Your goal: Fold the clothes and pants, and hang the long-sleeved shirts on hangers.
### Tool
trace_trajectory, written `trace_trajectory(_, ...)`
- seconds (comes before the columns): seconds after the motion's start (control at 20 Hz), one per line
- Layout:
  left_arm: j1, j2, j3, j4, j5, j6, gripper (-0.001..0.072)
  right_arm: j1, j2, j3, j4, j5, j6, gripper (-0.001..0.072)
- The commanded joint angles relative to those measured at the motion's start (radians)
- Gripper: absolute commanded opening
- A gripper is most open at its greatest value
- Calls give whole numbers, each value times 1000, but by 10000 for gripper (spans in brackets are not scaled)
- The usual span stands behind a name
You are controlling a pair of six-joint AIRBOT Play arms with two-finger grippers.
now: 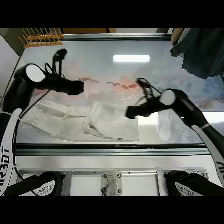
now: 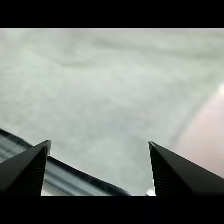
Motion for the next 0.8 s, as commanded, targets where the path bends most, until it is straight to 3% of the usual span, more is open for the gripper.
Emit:
trace_trajectory(0.0, -56, 40, -160, -3, 56, -2, 30, -277, 76, -266, 47, -39, 13, 671)
trace_trajectory(0.2, -103, 40, -202, -2, 79, -4, 30, -307, -38, -322, 275, -162, -130, 670)
trace_trajectory(0.55, -116, 40, -201, -2, 90, -4, 30, -77, -258, -320, 790, -236, -431, 638)
trace_trajectory(0.6, -117, 40, -201, -2, 90, -4, 30, -54, -272, -320, 829, -235, -459, 570)
trace_trajectory(0.65, -117, 40, -201, -3, 90, -4, 30, -38, -279, -320, 851, -235, -489, 457)
trace_trajectory(0.75, -117, 40, -201, -2, 90, -4, 30, -38, -273, -320, 851, -229, -523, 123)
